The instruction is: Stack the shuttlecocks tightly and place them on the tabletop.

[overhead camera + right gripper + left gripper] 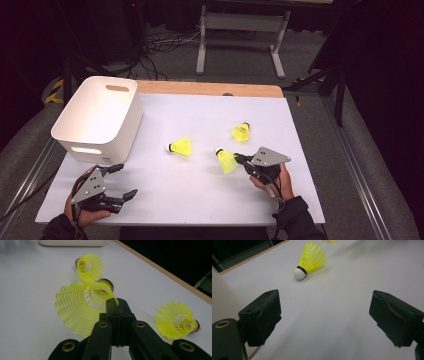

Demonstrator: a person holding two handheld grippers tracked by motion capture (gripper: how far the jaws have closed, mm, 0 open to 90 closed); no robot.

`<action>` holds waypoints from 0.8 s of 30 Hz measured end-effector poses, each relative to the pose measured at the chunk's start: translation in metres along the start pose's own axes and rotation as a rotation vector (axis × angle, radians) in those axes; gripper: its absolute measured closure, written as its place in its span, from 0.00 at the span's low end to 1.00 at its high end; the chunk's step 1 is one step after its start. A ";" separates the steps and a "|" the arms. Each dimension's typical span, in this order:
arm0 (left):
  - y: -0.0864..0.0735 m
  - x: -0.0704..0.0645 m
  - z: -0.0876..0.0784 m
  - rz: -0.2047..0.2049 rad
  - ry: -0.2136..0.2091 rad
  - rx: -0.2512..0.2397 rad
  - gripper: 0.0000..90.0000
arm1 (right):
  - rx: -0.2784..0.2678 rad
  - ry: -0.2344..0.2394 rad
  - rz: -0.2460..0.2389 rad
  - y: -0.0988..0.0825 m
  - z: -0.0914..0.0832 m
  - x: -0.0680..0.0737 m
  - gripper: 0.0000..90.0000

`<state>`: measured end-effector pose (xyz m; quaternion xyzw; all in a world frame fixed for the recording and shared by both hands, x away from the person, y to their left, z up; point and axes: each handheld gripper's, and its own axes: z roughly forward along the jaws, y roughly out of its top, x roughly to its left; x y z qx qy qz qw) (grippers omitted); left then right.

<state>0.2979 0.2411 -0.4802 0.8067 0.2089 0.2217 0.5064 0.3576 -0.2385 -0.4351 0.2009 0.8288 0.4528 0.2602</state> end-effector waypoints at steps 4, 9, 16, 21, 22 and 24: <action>0.000 0.000 0.001 0.000 -0.003 0.002 0.13 | -0.006 0.030 0.002 0.007 0.013 -0.002 1.00; 0.000 0.000 0.001 0.000 -0.011 0.005 0.13 | -0.005 0.059 -0.006 0.014 0.029 -0.001 1.00; 0.000 0.000 0.001 0.002 -0.018 0.004 0.13 | -0.008 0.109 -0.007 0.026 0.052 0.005 1.00; 0.000 -0.001 0.001 0.009 -0.028 0.008 0.13 | 0.013 0.140 -0.018 0.033 0.071 0.007 1.00; 0.000 -0.001 0.001 0.009 -0.029 0.007 0.13 | 0.013 0.140 -0.018 0.033 0.071 0.007 1.00; 0.000 -0.001 0.001 0.005 -0.032 0.003 0.13 | 0.020 0.154 -0.008 0.034 0.077 0.005 1.00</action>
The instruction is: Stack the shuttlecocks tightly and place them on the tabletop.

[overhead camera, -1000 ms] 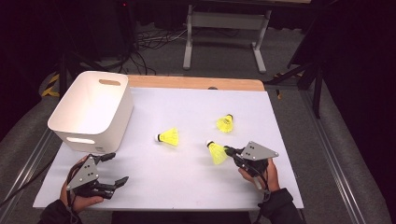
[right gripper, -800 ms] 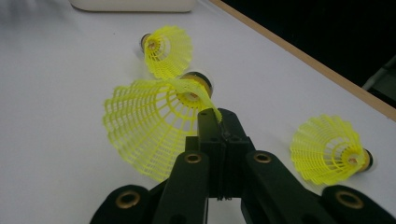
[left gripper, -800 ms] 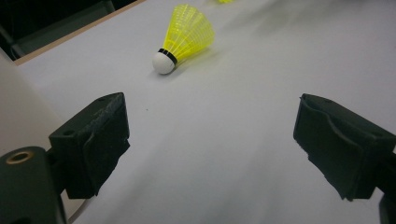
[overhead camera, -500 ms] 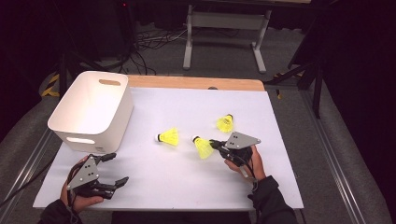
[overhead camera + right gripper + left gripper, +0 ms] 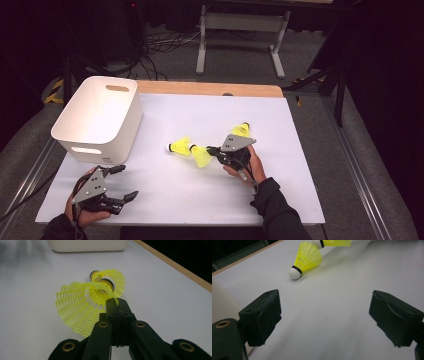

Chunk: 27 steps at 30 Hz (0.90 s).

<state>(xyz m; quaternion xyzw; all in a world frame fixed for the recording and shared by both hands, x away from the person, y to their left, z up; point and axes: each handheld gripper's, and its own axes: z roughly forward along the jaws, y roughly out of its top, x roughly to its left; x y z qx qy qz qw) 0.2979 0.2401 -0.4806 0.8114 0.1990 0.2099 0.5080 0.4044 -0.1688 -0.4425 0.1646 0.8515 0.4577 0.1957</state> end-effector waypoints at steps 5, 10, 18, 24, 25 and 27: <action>0.000 0.000 -0.001 0.005 -0.002 0.001 0.13 | 0.009 0.021 0.017 0.000 0.009 -0.005 1.00; 0.000 0.000 -0.001 0.004 -0.014 -0.002 0.13 | 0.032 0.042 0.020 0.001 0.018 -0.008 1.00; 0.000 -0.001 0.000 0.008 -0.023 -0.002 0.13 | 0.044 0.104 0.005 0.003 0.026 -0.005 1.00; 0.000 -0.001 0.001 0.008 -0.028 -0.001 0.14 | 0.064 0.089 0.006 0.000 0.029 -0.009 0.99; 0.000 -0.001 0.001 0.008 -0.028 -0.001 0.14 | 0.064 0.089 0.006 0.000 0.029 -0.009 0.99; 0.000 -0.001 0.001 0.008 -0.031 0.001 0.14 | 0.078 0.066 0.017 -0.001 0.033 -0.012 0.96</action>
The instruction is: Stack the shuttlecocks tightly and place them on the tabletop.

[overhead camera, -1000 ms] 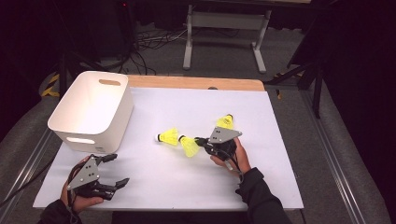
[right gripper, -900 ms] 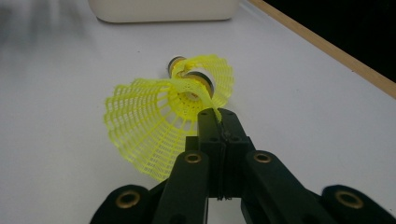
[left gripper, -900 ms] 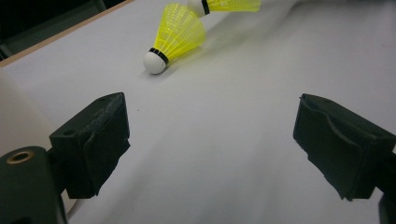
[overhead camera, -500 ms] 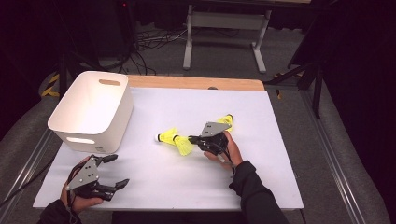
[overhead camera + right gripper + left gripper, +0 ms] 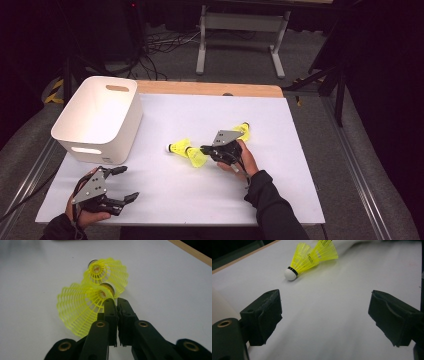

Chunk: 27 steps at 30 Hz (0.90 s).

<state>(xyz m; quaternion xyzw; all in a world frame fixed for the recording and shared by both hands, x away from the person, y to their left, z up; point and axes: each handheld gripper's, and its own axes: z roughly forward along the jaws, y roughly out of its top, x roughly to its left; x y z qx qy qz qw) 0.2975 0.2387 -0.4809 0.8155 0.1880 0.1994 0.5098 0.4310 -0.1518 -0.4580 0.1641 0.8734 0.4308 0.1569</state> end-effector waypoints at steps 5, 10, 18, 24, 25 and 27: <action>-0.001 -0.001 0.000 0.001 -0.010 0.002 0.15 | 0.011 -0.019 0.008 0.001 0.006 -0.001 0.92; 0.000 -0.001 -0.001 0.002 -0.007 -0.002 0.15 | 0.038 -0.057 -0.007 0.002 0.009 0.001 0.83; 0.000 -0.001 0.000 0.005 -0.007 0.002 0.15 | 0.050 -0.146 -0.010 0.007 0.002 0.011 0.63; 0.000 -0.001 0.001 0.007 -0.006 0.004 0.15 | 0.023 -0.189 -0.002 0.010 -0.013 0.022 0.59; 0.000 -0.001 0.001 0.009 -0.006 0.004 0.15 | 0.016 -0.194 0.001 0.010 -0.016 0.024 0.59; 0.001 -0.001 0.000 0.011 0.004 0.000 0.15 | 0.000 -0.190 0.006 0.011 -0.022 0.028 0.59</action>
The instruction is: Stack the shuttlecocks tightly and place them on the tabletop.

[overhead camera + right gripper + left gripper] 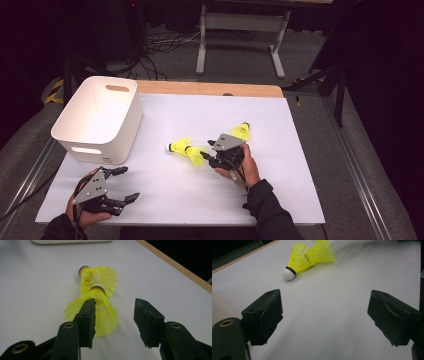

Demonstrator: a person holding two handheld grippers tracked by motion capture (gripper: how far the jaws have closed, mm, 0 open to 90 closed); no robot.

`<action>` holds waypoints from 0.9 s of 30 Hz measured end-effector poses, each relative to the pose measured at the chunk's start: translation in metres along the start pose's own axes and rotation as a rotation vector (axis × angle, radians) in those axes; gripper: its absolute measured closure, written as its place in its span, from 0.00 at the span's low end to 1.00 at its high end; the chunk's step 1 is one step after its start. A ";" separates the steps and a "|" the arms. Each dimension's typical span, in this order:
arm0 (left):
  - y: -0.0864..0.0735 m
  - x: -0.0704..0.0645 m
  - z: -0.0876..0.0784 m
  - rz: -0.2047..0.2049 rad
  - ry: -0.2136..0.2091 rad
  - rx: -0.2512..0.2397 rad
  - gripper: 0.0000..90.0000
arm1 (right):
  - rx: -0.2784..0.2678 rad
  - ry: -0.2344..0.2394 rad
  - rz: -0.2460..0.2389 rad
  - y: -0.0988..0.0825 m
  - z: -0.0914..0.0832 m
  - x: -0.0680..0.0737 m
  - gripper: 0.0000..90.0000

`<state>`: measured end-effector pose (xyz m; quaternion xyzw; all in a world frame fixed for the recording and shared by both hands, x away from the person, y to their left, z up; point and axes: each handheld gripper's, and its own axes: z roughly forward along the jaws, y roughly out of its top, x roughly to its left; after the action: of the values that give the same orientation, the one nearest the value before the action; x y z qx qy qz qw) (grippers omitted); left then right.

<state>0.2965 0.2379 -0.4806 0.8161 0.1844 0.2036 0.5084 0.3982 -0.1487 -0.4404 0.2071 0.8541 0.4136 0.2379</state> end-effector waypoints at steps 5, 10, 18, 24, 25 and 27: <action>0.000 0.000 -0.002 0.004 0.009 -0.007 0.15 | 0.001 0.021 -0.011 0.004 -0.013 0.015 0.61; 0.001 -0.001 -0.002 0.008 0.012 -0.012 0.15 | 0.033 0.072 0.008 0.004 -0.009 0.027 0.62; 0.001 0.000 -0.002 0.000 0.011 -0.010 0.15 | 0.115 0.112 0.055 -0.004 0.024 0.035 0.60; 0.000 0.001 -0.002 -0.009 0.008 -0.013 0.15 | 0.134 0.087 0.086 -0.007 0.037 0.036 0.75; -0.001 0.002 -0.002 -0.012 0.007 -0.011 0.15 | 0.129 0.082 0.091 -0.007 0.037 0.035 0.77; -0.001 0.002 -0.001 -0.011 0.004 -0.007 0.15 | 0.116 0.080 0.113 -0.007 0.035 0.033 0.85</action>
<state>0.2974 0.2400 -0.4803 0.8129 0.1893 0.2030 0.5120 0.3912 -0.1135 -0.4733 0.2519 0.8724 0.3840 0.1676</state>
